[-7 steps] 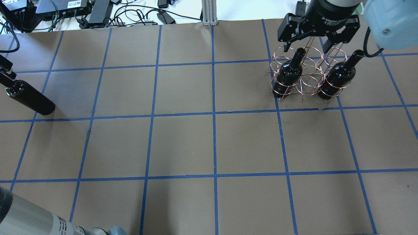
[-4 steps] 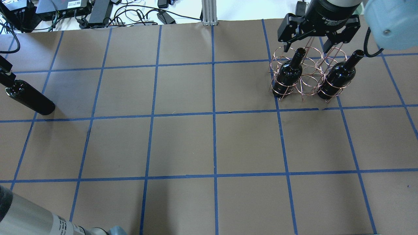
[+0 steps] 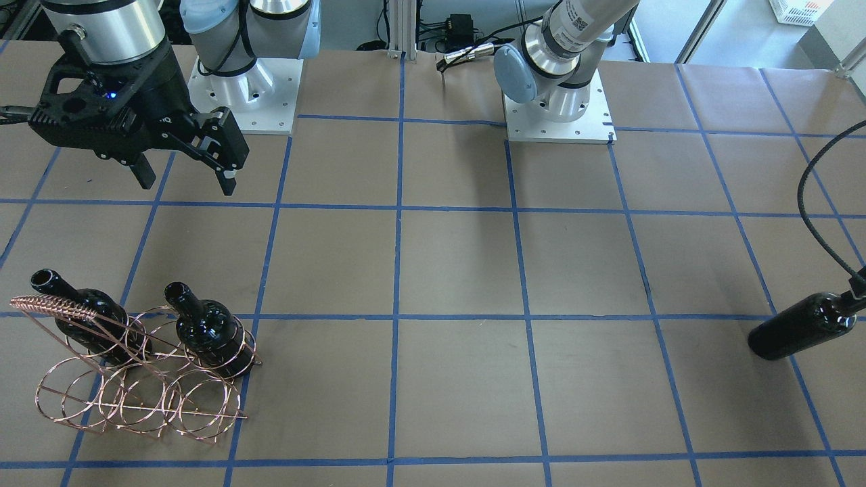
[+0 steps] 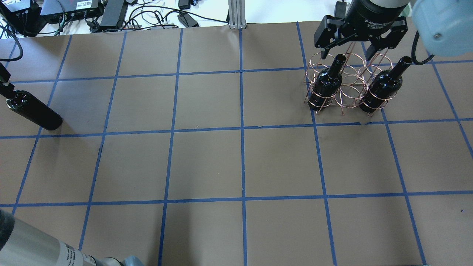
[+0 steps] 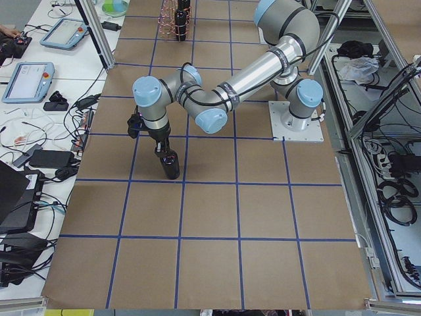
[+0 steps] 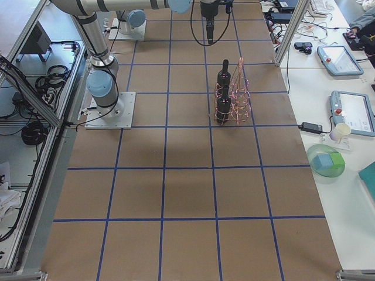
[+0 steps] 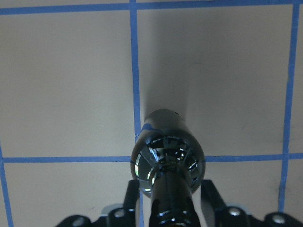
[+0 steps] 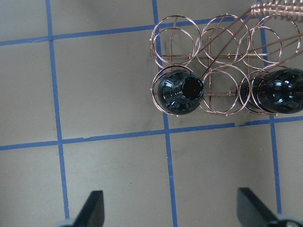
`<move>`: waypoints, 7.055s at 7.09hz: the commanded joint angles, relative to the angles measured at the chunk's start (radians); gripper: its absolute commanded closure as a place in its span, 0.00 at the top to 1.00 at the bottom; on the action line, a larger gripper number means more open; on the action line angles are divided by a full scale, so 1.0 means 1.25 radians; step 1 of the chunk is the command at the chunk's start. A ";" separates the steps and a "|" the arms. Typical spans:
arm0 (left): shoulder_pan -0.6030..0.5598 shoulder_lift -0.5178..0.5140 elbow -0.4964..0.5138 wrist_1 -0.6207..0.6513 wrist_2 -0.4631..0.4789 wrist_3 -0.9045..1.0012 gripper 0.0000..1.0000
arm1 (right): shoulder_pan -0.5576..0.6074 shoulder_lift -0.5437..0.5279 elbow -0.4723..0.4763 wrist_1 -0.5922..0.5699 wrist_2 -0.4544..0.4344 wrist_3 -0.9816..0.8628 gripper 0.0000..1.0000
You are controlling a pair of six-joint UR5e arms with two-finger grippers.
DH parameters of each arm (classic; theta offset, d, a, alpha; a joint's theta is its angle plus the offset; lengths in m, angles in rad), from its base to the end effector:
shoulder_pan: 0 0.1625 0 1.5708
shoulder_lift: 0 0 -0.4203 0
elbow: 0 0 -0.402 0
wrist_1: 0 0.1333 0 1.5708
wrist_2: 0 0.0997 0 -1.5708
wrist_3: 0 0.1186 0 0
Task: Place wine into wine basket
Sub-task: 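Lower the left gripper over the bottle neck and close on it, then lift the bottle with the left gripper and carry it toward the table center, then stand the bottle upright on the table and open the left gripper, then grasp the standing bottle neck with the right gripper while the left arm withdraws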
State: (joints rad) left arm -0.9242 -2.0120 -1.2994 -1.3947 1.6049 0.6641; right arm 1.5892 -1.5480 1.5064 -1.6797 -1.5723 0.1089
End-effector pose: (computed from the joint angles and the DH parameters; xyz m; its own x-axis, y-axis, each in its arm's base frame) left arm 0.3042 -0.6175 0.3567 -0.9994 0.0176 -0.0307 0.0171 0.9997 0.0161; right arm 0.1428 -0.5250 0.4971 -0.9959 0.0894 -0.0148 0.0906 0.9846 -0.1492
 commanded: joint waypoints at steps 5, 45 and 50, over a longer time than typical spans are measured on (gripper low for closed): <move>-0.022 0.043 -0.002 -0.024 -0.011 0.023 0.00 | 0.001 -0.001 0.001 0.002 -0.001 0.000 1.00; -0.344 0.335 -0.150 -0.137 0.017 -0.320 1.00 | 0.446 0.125 -0.001 -0.035 0.001 0.492 1.00; -0.325 0.337 -0.150 -0.148 0.016 -0.319 1.00 | 0.517 0.217 0.004 -0.124 0.000 0.568 0.99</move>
State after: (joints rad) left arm -1.3309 -1.5909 -1.4864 -1.5796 1.6219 0.2653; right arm 2.2280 -1.2905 1.5058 -1.8253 -1.5639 0.8200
